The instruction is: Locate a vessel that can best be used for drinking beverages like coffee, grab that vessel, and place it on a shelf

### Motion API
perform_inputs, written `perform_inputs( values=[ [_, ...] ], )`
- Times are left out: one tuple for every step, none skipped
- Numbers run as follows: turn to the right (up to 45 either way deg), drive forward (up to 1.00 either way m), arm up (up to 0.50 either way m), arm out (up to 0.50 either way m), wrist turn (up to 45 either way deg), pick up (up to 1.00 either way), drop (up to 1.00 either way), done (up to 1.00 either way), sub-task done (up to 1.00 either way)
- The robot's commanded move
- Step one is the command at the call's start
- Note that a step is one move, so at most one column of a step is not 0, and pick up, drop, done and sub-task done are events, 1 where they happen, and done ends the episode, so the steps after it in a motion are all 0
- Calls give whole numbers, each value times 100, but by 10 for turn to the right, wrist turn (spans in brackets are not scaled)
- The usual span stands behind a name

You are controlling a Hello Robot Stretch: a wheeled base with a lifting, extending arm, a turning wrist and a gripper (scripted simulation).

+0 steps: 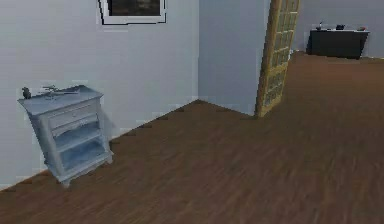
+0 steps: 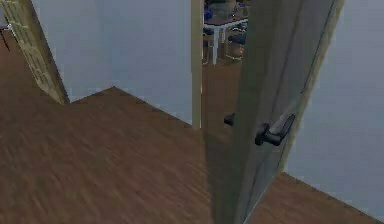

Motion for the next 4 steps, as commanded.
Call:
perform_inputs(
  values=[
    [390,0,0,0,0,0,0,0,0],
    [0,50,0,0,0,0,0,0,0],
    [450,0,0,0,0,0,0,0,0],
    [0,20,0,0,0,0,0,0,0]
  ],
)
